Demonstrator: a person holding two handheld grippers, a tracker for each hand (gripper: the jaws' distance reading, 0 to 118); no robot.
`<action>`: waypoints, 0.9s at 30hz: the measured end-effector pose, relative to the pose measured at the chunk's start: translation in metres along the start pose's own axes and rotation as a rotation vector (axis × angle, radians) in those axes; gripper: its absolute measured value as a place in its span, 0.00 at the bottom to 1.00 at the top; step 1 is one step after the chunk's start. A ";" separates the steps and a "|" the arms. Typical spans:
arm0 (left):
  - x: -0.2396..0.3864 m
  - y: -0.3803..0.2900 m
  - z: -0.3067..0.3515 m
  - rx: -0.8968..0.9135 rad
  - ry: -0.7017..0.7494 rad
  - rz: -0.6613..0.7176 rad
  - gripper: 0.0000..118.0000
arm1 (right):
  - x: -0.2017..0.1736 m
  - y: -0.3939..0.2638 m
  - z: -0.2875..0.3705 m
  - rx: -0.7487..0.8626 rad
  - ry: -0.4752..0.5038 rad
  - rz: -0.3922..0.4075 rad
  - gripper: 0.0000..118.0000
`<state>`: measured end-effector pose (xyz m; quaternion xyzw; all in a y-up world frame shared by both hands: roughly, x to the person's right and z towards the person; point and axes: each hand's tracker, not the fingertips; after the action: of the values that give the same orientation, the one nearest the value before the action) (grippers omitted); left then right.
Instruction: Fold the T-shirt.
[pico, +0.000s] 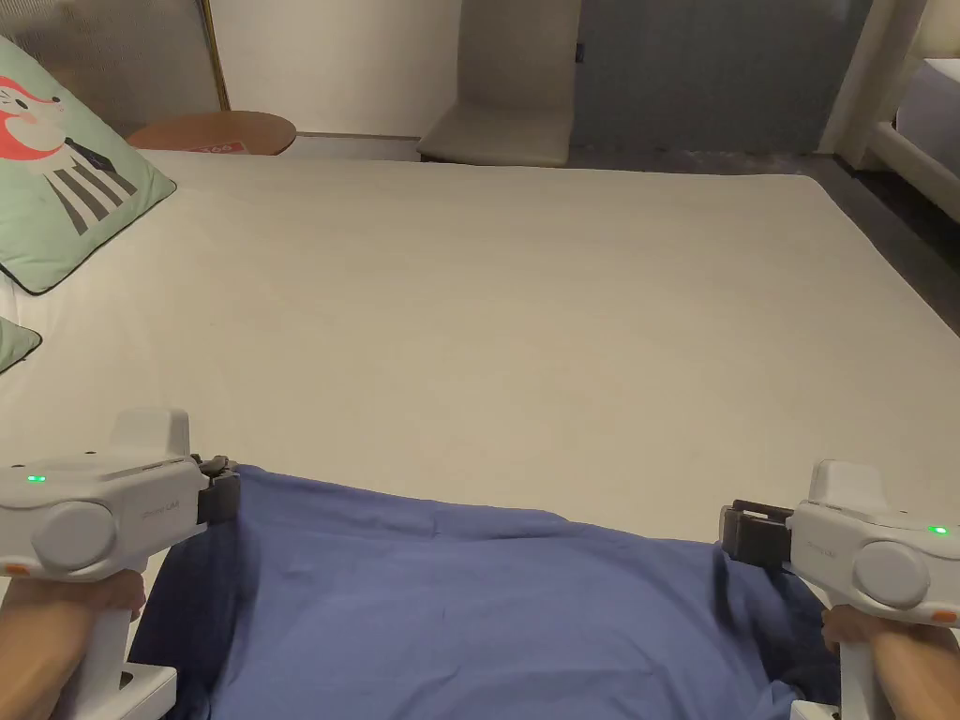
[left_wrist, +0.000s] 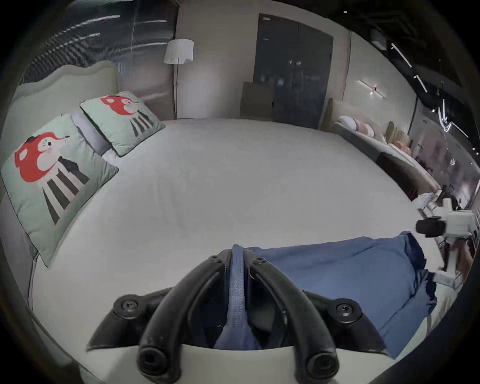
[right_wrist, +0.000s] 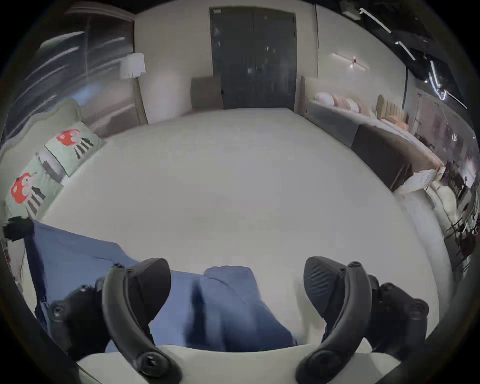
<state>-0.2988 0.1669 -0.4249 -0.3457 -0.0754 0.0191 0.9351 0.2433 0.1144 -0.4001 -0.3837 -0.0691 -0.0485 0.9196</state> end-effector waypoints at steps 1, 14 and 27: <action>0.000 0.000 0.003 0.002 -0.004 -0.005 0.03 | -0.003 0.002 -0.002 -0.035 0.012 -0.015 0.90; -0.004 -0.011 0.012 -0.001 0.029 -0.007 0.03 | -0.004 -0.005 0.002 -0.007 0.072 0.027 0.06; -0.020 -0.065 0.085 0.027 0.074 0.078 0.03 | 0.015 -0.058 0.177 0.223 0.201 -0.016 0.06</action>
<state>-0.3327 0.1706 -0.3216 -0.3361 -0.0270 0.0437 0.9404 0.2337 0.1994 -0.2345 -0.2720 0.0155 -0.0862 0.9583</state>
